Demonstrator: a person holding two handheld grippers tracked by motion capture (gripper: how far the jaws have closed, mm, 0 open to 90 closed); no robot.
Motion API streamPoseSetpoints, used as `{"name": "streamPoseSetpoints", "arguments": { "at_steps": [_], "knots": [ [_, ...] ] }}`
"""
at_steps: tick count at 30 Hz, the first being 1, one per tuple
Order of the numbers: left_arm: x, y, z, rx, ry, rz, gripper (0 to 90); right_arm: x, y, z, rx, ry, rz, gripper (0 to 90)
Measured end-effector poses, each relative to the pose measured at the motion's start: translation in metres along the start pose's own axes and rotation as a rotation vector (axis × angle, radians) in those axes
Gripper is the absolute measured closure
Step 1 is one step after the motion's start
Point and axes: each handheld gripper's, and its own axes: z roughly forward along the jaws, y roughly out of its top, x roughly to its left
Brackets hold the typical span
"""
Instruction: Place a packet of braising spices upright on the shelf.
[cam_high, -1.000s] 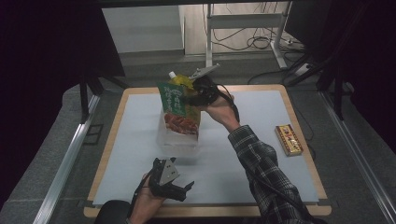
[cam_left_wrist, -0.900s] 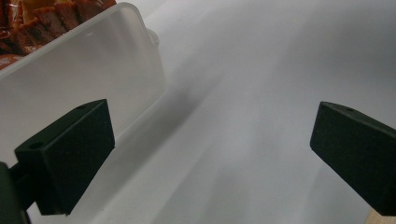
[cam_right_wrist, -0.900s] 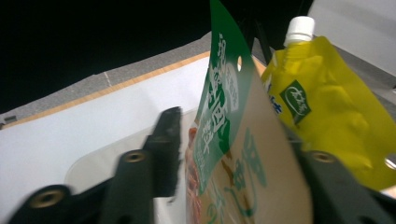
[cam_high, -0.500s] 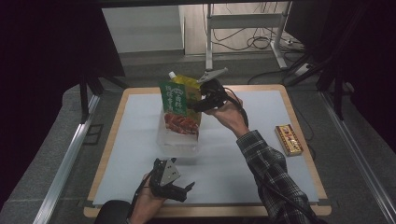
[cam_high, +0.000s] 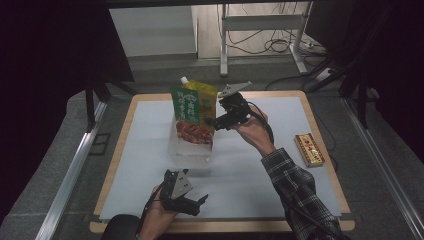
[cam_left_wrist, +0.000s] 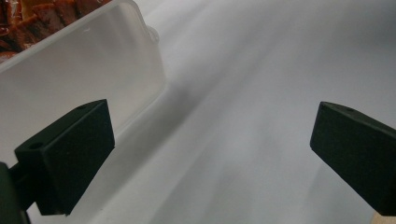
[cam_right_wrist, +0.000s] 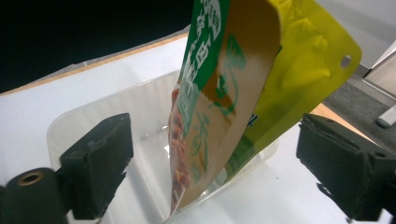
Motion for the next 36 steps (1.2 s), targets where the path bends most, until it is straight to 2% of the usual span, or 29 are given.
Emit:
{"name": "streamPoseSetpoints", "arguments": {
  "at_steps": [7, 18, 26, 31, 36],
  "knots": [
    [0.001, 0.000, 0.000, -0.003, -0.009, -0.021, 0.0, 0.003, -0.010, -0.007, -0.007, 0.010, 0.004, 5.2],
    [0.001, 0.001, -0.001, 0.009, 0.002, -0.061, 0.7, 0.006, -0.031, -0.016, 0.005, 0.029, 0.025, 4.2],
    [0.001, 0.002, -0.001, 0.008, 0.003, -0.065, 0.8, 0.009, -0.045, -0.019, 0.015, 0.043, 0.030, 2.6],
    [-0.001, 0.003, -0.003, -0.012, 0.004, -0.048, 1.3, 0.012, -0.053, -0.023, 0.005, 0.071, 0.028, 0.0],
    [-0.002, 0.003, -0.003, -0.007, 0.005, -0.045, 1.3, 0.017, -0.062, -0.027, 0.020, 0.064, 0.020, 0.0]
  ]
}}
